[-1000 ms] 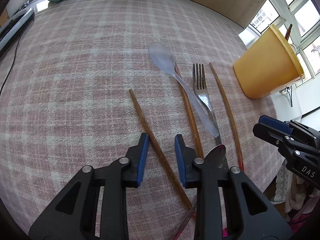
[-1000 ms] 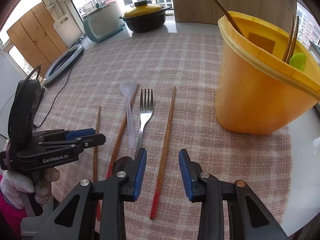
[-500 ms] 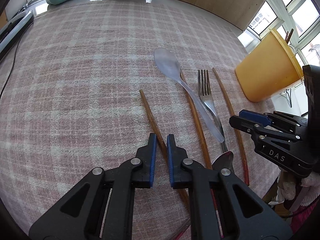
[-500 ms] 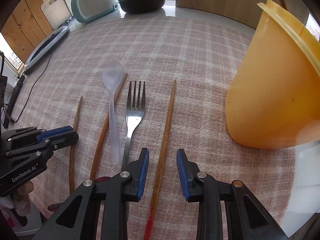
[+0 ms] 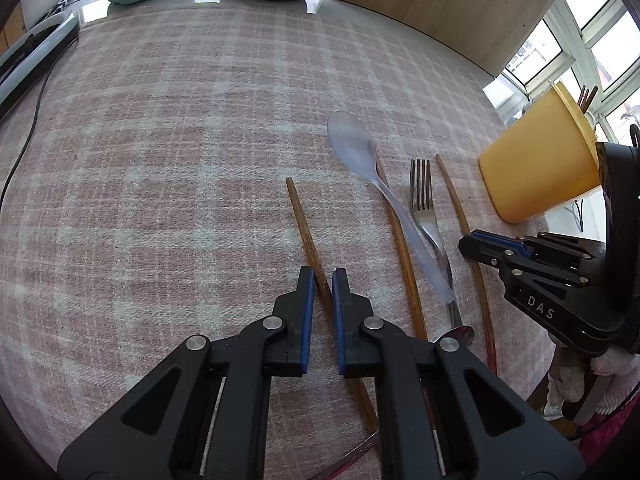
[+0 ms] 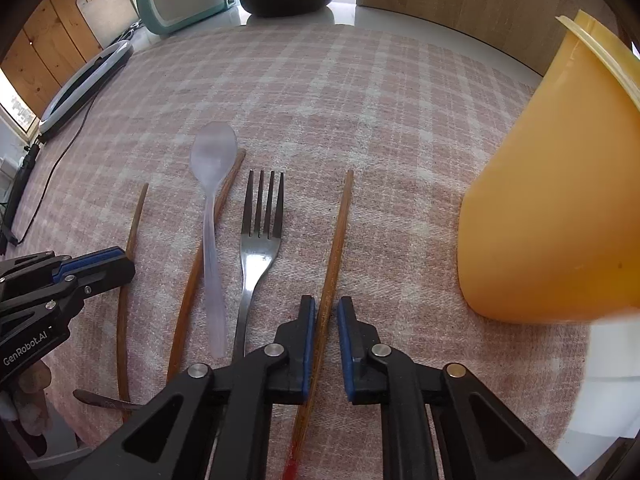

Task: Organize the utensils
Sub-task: 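Close the left tool on a wooden chopstick while the right tool grasps another chopstick, then lift both held chopsticks upright and carry them over the yellow container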

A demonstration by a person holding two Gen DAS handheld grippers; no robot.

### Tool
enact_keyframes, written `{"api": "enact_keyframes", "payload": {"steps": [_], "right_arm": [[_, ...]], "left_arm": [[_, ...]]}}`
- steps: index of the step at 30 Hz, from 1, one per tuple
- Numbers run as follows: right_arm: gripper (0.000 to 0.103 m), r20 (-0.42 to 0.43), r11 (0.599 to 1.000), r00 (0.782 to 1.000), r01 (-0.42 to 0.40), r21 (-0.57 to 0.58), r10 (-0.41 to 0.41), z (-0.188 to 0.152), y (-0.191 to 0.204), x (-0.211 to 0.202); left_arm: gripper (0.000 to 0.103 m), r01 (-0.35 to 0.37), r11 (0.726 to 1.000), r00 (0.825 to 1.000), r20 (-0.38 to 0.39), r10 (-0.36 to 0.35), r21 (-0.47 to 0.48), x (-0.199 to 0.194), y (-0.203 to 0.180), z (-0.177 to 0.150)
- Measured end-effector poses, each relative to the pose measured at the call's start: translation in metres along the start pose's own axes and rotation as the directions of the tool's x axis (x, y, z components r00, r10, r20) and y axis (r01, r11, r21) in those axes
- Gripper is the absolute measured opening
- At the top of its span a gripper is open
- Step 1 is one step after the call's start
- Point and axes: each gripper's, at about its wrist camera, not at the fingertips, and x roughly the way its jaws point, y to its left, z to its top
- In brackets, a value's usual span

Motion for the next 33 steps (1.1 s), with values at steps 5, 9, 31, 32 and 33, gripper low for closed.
{"api": "enact_keyframes", "payload": {"steps": [5,9,31,32,33], "right_arm": [[0.005,0.022,1.0,0.999,-0.029,0.012,0.028,-0.005,-0.001,-0.004],[0.004,0.067,0.997,0.995,-0.071,0.035,0.068,-0.01,-0.005,-0.017],[0.004,0.331,0.984,0.933,-0.169,0.063,0.139,-0.033,-0.009,-0.091],[0.004,0.345,0.983,0.928,-0.172,0.062,0.14,-0.034,-0.009,-0.095],[0.004,0.356,0.983,0.924,-0.171,0.063,0.138,-0.034,-0.01,-0.098]], "left_arm": [[0.007,0.004,1.0,1.0,0.024,-0.003,-0.021,-0.012,0.007,-0.003],[0.006,-0.002,1.0,0.998,0.058,0.004,-0.021,-0.025,0.012,-0.001],[0.003,-0.006,0.998,0.964,0.264,0.023,-0.065,-0.105,0.031,0.009],[0.003,-0.007,0.998,0.961,0.274,0.023,-0.061,-0.108,0.03,0.009],[0.003,-0.011,0.998,0.958,0.285,0.027,-0.056,-0.112,0.029,0.009]]}}
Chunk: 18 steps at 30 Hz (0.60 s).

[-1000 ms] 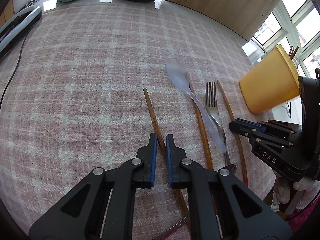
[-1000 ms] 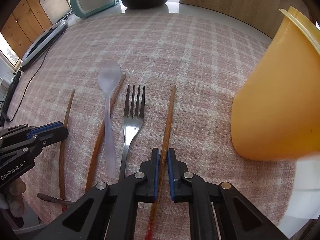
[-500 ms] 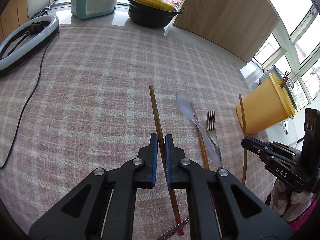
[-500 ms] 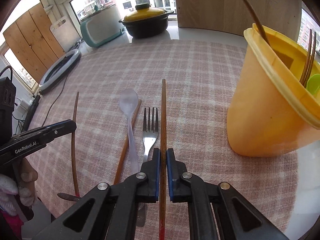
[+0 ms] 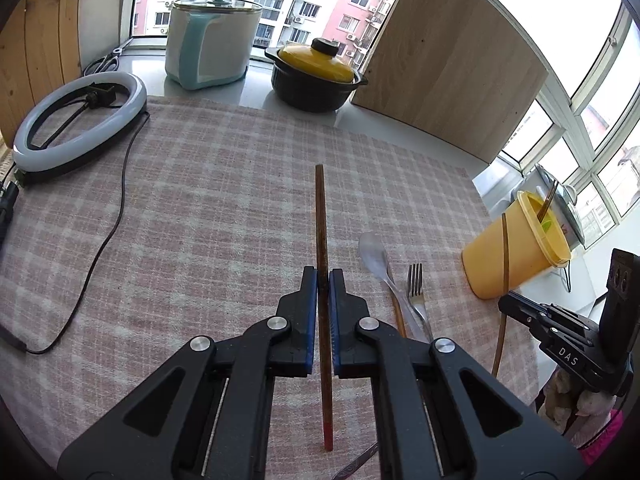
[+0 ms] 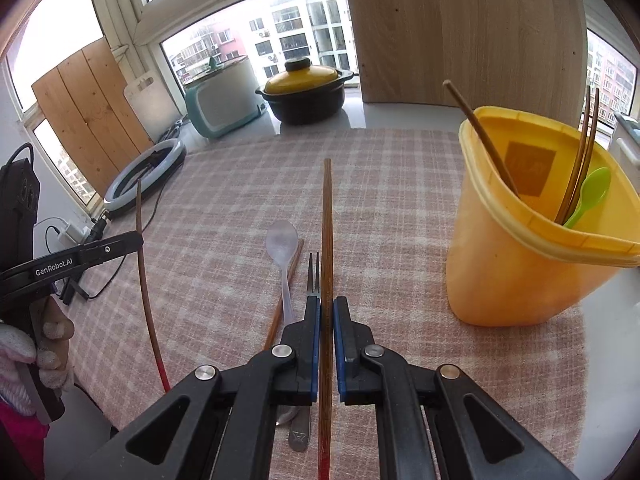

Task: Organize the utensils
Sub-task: 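Lift both held chopsticks upright and carry them over the yellow container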

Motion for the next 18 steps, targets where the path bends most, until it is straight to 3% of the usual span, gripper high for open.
{"api": "enact_keyframes", "payload": {"steps": [10,18], "right_arm": [[0.004,0.126,0.998,0.992,-0.036,0.054,0.029,-0.001,-0.012,-0.037],[0.004,0.206,0.998,0.978,-0.032,0.061,0.018,-0.006,-0.026,-0.069]], "left_arm": [[0.003,0.05,0.999,0.993,0.104,-0.051,0.012,-0.033,-0.02,0.002],[0.003,0.103,0.992,0.981,0.159,-0.113,0.07,-0.05,-0.059,0.007]]}}
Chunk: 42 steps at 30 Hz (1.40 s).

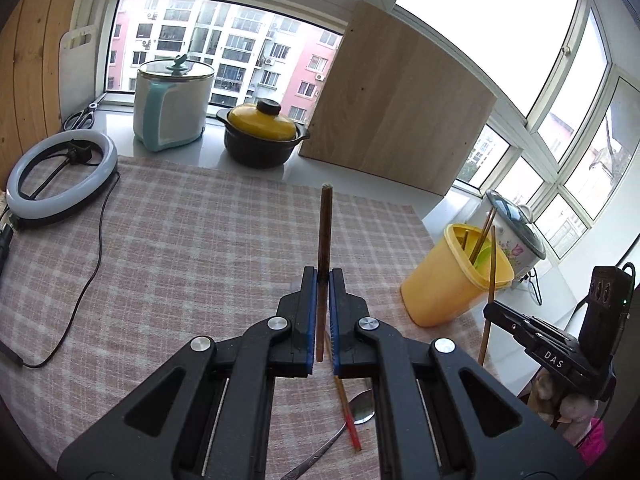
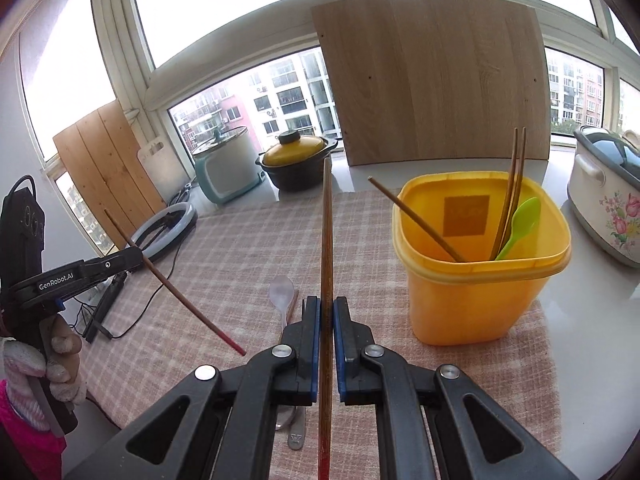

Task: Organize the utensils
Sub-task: 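Lift both held chopsticks upright and carry them over the yellow container, then lower both chopsticks into the yellow container and open both tools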

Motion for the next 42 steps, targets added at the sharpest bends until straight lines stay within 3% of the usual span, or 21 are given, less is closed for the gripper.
{"api": "enact_keyframes", "payload": {"steps": [11,29,36,42], "right_arm": [[0.004,0.083,0.999,0.997,0.002,0.048,-0.005,0.018,-0.032,-0.035],[0.004,0.228,0.992,0.969,0.075,0.099,-0.096,0.074,-0.084,-0.072],[0.004,0.259,0.987,0.958,0.091,0.132,-0.123,0.091,-0.104,-0.07],[0.004,0.3,0.98,0.946,0.072,0.183,-0.125,0.107,-0.119,-0.068]], "left_arm": [[0.003,0.098,0.992,0.995,0.029,-0.101,0.084,-0.001,-0.063,0.017],[0.003,0.247,0.959,0.96,0.102,-0.262,0.137,-0.005,-0.14,0.073],[0.003,0.258,0.952,0.957,0.094,-0.275,0.163,0.013,-0.167,0.081],[0.003,0.23,0.957,0.967,0.069,-0.245,0.178,0.039,-0.182,0.08]]}}
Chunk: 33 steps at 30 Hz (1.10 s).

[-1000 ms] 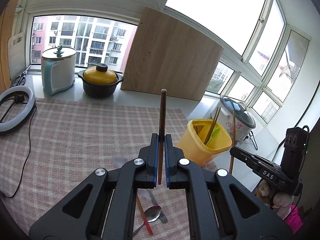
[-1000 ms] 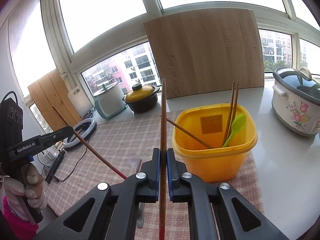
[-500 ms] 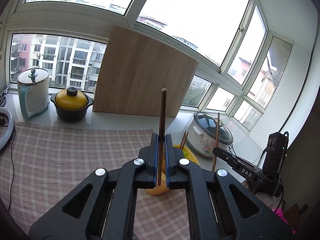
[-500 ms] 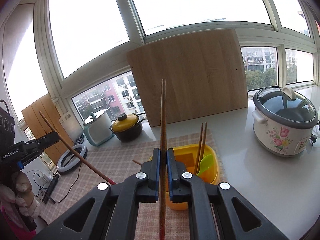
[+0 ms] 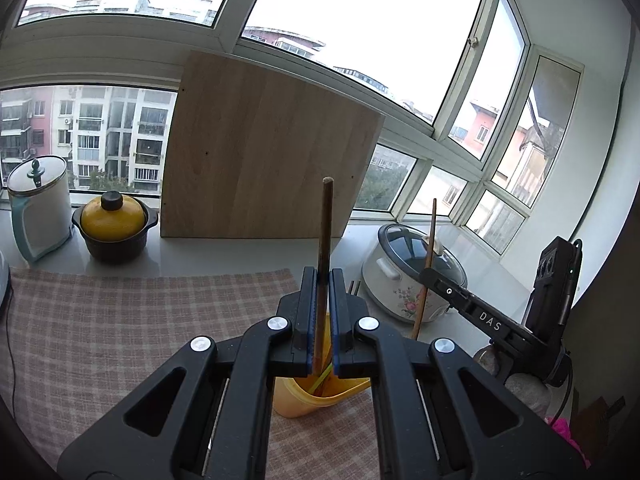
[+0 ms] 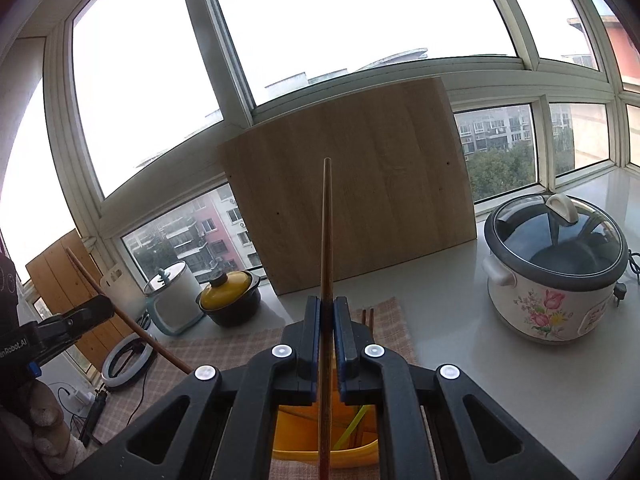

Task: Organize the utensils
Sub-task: 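Lower both chopsticks into the yellow container and open both tools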

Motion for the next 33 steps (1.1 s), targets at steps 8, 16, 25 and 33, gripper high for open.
{"api": "enact_keyframes", "payload": {"steps": [8,16,25,33], "right_arm": [[0.004,0.038,1.0,0.999,0.019,-0.001,-0.019,0.009,-0.001,0.022],[0.004,-0.002,0.997,0.999,0.042,-0.06,-0.042,-0.012,0.005,0.049],[0.004,-0.073,0.996,0.996,0.045,-0.074,-0.051,-0.032,-0.001,0.062],[0.004,-0.122,0.994,0.991,0.042,-0.103,-0.054,-0.048,0.0,0.06]], "left_arm": [[0.003,-0.02,1.0,0.997,-0.071,0.02,0.0,0.032,-0.002,-0.014],[0.003,-0.03,1.0,0.991,-0.131,0.03,0.005,0.051,-0.001,-0.03],[0.003,-0.039,0.999,0.984,-0.174,0.041,0.013,0.062,0.006,-0.043],[0.003,-0.053,0.999,0.979,-0.194,0.054,0.011,0.07,0.01,-0.052]]}}
